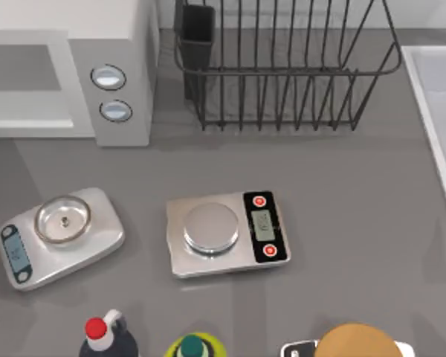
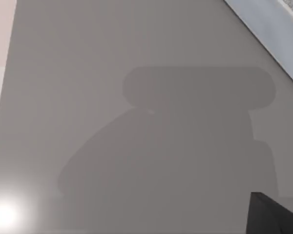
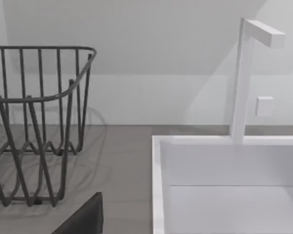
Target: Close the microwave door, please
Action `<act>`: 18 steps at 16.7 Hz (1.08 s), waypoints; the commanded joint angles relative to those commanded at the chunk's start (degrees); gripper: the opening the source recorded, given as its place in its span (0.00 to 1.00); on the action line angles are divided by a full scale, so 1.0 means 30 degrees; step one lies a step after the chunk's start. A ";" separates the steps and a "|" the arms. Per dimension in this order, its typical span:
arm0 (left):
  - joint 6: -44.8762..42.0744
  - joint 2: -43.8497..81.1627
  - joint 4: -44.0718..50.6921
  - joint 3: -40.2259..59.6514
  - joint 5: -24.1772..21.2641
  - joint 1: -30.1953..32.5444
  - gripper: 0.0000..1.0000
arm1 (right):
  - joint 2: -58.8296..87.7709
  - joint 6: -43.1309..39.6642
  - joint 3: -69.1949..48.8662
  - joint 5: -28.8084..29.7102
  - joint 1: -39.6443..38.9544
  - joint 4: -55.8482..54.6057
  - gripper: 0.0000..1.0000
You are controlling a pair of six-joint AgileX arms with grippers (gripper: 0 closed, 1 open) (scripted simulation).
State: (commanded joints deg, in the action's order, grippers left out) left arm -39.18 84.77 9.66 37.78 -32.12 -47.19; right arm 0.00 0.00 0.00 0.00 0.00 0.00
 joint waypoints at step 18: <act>0.6108 -0.5785 -0.1429 -0.4652 0.4083 0.6703 0.00 | 0.0000 0.0000 0.0000 0.0000 0.0000 0.0000 1.00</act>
State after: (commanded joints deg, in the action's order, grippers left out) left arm -20.85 67.42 5.38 23.83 -19.87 -27.09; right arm 0.00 0.00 0.00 0.00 0.00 0.00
